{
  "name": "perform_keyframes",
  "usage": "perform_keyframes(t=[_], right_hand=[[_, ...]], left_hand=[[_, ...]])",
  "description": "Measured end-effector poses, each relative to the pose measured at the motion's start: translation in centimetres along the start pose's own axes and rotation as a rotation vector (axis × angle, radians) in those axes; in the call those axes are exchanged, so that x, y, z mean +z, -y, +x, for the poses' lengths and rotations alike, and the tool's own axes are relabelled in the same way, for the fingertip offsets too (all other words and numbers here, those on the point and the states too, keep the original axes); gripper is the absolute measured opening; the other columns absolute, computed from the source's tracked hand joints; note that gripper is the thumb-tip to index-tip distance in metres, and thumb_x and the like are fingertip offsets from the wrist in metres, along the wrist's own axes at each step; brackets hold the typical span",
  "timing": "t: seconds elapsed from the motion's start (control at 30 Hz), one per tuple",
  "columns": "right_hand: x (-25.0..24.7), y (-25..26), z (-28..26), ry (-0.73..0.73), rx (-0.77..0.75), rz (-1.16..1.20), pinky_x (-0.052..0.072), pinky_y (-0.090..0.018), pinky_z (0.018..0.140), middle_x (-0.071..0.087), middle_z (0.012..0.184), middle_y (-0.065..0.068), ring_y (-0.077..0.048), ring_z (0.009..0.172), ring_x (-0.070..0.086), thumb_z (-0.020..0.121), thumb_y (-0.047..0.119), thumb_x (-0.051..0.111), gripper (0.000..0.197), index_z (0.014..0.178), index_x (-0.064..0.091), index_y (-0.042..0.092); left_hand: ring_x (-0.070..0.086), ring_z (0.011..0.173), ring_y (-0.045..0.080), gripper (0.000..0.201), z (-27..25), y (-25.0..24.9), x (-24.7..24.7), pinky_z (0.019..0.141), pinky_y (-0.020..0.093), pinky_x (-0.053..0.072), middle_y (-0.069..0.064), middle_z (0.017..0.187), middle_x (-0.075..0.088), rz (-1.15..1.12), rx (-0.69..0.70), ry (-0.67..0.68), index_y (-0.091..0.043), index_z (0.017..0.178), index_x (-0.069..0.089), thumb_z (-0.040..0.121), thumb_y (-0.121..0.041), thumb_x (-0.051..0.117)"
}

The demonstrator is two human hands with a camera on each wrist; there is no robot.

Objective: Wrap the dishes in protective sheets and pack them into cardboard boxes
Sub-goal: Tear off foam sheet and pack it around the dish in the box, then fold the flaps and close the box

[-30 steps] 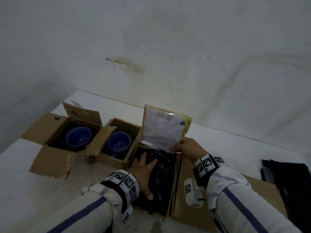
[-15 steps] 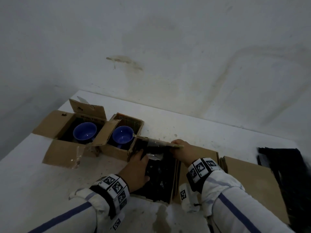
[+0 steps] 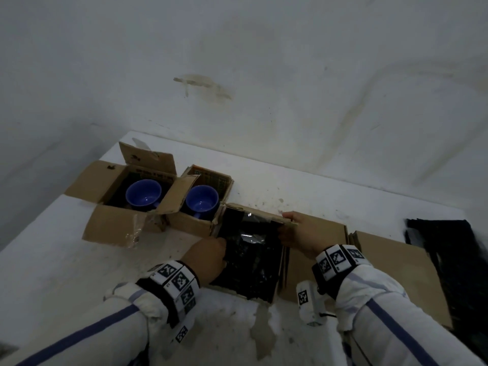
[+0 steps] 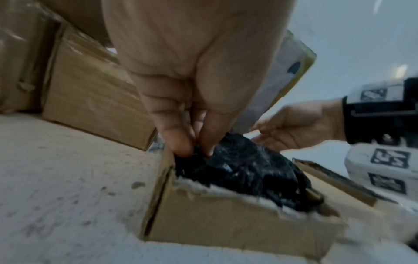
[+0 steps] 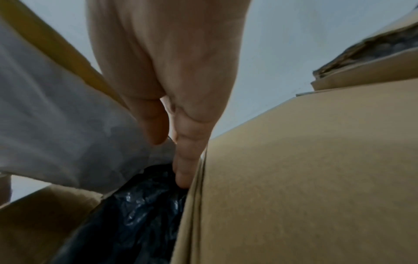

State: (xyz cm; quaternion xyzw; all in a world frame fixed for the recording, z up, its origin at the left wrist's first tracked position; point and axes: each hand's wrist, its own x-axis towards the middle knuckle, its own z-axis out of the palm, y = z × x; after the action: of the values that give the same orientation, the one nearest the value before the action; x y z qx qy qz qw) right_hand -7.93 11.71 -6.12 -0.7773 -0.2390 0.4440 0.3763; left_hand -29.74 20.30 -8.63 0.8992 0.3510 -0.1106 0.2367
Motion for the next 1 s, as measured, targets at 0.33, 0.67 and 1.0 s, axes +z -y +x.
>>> perform_keyframes(t=[0.33,0.67,1.0], right_hand=[[2.4,0.7,-5.7,0.052,0.265,-0.034,0.056,-0.046,0.077,0.062,0.086,-0.017,-0.029,0.071,0.062,0.096,0.0,0.043,0.017,0.084,0.051,0.01],[5.4,-1.5,-7.0,0.163,0.201,-0.197,0.045,-0.03,0.074,0.049,0.08,-0.003,-0.017,0.074,0.051,0.084,-0.003,0.047,0.03,0.113,0.051,0.006],[4.3,-1.7,-7.5,0.205,0.122,-0.303,0.045,-0.03,0.06,0.052,0.088,-0.005,-0.023,0.08,0.057,0.086,0.0,0.044,0.037,0.121,0.049,0.011]], left_hand=[[0.056,0.056,0.015,0.026,-1.4,1.7,-1.3,0.045,0.017,0.045,0.009,0.071,0.056,-0.889,-0.223,0.051,-0.007,0.076,0.056,0.091,0.012,0.045],[0.052,0.063,0.016,0.022,-3.4,-1.3,-1.2,0.05,0.022,0.043,0.006,0.08,0.055,-0.82,-0.227,-0.081,-0.016,0.089,0.055,0.09,0.004,0.046],[0.059,0.085,0.016,0.028,-6.1,-6.1,-3.9,0.074,0.029,0.048,0.002,0.1,0.065,-1.464,-0.083,-0.093,-0.017,0.104,0.056,0.098,-0.039,0.039]])
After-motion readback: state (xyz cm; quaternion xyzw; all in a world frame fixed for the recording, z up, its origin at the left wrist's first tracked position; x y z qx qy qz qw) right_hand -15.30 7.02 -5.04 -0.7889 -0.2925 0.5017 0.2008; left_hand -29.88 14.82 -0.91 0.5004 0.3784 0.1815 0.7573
